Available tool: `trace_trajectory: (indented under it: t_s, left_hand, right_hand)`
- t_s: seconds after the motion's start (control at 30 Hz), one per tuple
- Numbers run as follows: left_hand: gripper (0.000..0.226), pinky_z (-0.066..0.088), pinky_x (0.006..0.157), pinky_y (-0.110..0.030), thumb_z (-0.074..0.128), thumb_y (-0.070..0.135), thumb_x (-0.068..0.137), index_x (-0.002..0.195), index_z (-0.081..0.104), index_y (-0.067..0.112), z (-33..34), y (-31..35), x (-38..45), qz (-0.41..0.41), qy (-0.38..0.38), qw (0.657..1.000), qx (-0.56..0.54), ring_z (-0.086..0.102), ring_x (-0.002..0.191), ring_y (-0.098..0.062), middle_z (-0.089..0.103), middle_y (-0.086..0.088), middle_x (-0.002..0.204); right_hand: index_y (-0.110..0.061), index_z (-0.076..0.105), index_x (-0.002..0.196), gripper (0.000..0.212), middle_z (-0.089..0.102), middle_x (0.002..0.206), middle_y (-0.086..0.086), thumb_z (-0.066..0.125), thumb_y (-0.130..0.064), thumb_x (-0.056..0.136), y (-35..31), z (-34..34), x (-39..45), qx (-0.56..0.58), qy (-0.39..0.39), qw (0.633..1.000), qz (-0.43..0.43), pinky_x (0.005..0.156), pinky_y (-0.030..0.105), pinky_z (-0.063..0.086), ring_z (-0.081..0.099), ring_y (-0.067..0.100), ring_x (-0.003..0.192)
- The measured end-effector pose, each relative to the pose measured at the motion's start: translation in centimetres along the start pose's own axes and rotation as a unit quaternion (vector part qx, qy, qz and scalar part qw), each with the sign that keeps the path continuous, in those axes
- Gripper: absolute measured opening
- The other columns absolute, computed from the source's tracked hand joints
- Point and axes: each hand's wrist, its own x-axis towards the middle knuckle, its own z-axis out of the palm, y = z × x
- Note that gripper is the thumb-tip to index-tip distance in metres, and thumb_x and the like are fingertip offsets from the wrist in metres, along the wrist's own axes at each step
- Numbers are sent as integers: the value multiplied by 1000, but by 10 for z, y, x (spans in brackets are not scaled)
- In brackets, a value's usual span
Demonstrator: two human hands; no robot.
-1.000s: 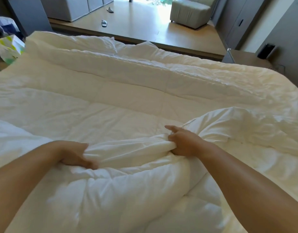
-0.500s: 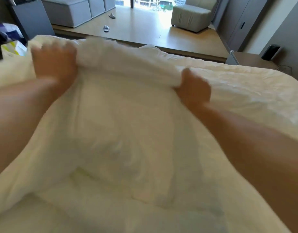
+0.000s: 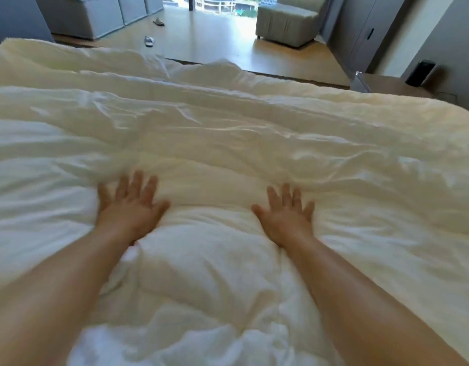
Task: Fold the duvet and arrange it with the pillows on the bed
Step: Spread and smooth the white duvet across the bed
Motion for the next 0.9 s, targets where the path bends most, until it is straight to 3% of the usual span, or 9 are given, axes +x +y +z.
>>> trace_trajectory:
  t_s: [0.1,0.27,0.5,0.6,0.73,0.83,0.9]
  left_hand:
    - [75,-1,116,-60,4,67,91,156,-2,30,37,-14,11,9,1,1000,21,-5,151,-25,-11,2,165]
    - [85,-2,116,-60,-7,72,83,156,1,30,54,-16,26,24,38,999,9,-3,151,-26,-5,0,165]
    - [99,-2,118,-55,-13,74,69,156,3,30,49,-20,10,29,16,999,-28,-3,151,-23,-3,3,165]
    - [100,2,119,-48,-8,73,70,156,13,28,38,-25,-5,39,1,996,-84,3,151,-20,4,5,165]
    - [84,12,115,-32,16,63,83,150,35,17,14,-37,-39,50,-15,976,-212,21,148,-20,27,-3,160]
    - [62,13,115,-28,31,49,101,150,35,12,3,-43,-67,69,-25,978,-195,24,147,-21,30,-8,159]
    - [55,15,116,-31,33,40,104,150,36,10,-5,-45,-83,81,-25,980,-178,25,147,-22,29,-10,159]
  right_hand:
    - [-33,-5,151,77,-14,160,2,11,-73,88,5,35,18,-18,10,999,-32,113,58,-10,-14,27,146]
    - [-29,-5,152,79,-9,161,5,5,-72,86,10,54,35,-38,55,996,-55,114,57,-7,-9,28,147]
    - [-31,-9,151,79,-13,160,4,6,-73,87,12,45,25,-41,7,997,-62,115,55,-8,-12,26,146]
    - [-33,-10,151,77,-16,160,2,11,-73,88,15,31,14,-31,-62,996,-60,115,52,-9,-13,24,146]
    - [-32,-8,152,73,-15,160,0,17,-67,93,17,8,-15,-14,-148,987,-58,117,49,-4,-10,23,147]
    - [-27,4,153,71,-2,162,1,19,-63,95,15,-2,-42,5,-145,988,-50,118,47,6,3,23,147]
    - [-20,20,151,70,15,160,5,21,-62,95,3,-6,-70,38,-96,994,-45,115,46,15,17,24,145]
